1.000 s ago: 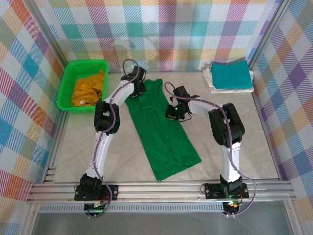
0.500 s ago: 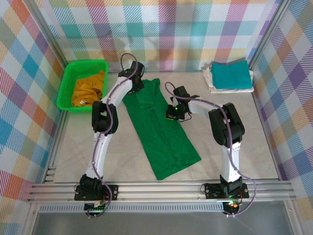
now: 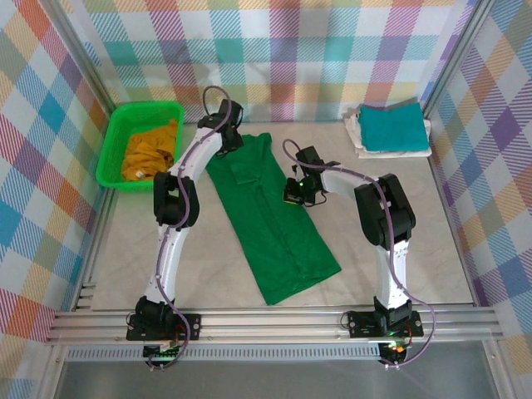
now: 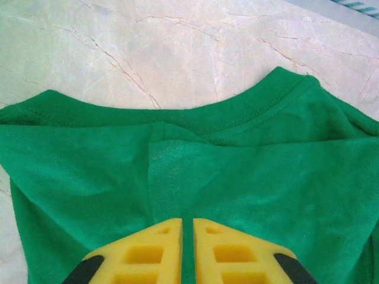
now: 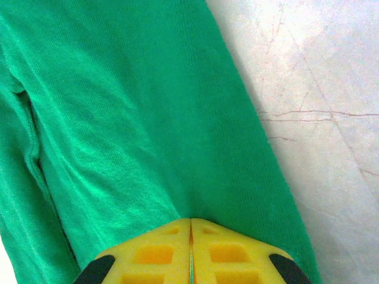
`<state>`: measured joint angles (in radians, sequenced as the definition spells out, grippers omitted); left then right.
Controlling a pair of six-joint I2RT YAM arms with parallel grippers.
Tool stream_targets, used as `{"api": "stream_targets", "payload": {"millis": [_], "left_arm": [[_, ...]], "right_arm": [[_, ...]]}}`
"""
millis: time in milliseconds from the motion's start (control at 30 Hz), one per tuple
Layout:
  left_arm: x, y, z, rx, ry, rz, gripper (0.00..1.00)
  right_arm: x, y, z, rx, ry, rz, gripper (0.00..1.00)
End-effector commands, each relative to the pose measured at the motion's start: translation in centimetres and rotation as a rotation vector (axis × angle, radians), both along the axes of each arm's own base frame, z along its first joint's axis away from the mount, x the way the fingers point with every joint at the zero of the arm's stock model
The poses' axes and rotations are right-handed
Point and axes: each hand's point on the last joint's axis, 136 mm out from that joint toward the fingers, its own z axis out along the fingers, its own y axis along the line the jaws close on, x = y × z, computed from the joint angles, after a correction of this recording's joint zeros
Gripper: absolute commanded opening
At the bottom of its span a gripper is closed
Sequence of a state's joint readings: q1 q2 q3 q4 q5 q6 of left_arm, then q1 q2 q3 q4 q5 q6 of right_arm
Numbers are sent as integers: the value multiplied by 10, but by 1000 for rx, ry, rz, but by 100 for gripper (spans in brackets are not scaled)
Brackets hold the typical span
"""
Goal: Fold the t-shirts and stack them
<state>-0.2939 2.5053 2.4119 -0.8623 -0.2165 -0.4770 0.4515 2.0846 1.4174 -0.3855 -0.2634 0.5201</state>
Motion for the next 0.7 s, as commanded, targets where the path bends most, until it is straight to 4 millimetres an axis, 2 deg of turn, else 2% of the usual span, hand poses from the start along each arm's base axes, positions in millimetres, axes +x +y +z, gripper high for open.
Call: {"api": "stream_targets", "payload": {"millis": [0, 33, 200, 333, 567, 667], "left_arm": [[3, 2, -8, -34, 19, 3, 23], [2, 3, -11, -34, 29, 5, 30], [-2, 8, -29, -47, 60, 43, 32], [-1, 1, -39, -80, 74, 22, 32], [-2, 0, -56, -84, 100, 28, 34], [-2, -1, -58, -90, 103, 27, 17]], "right_arm": [[-1, -1, -5, 12, 28, -13, 10], [-1, -1, -4, 15, 28, -15, 10], [-1, 1, -4, 29, 35, -13, 10], [-2, -1, -5, 29, 37, -18, 10], [0, -1, -4, 33, 36, -22, 9], [0, 0, -5, 35, 39, -23, 9]]}}
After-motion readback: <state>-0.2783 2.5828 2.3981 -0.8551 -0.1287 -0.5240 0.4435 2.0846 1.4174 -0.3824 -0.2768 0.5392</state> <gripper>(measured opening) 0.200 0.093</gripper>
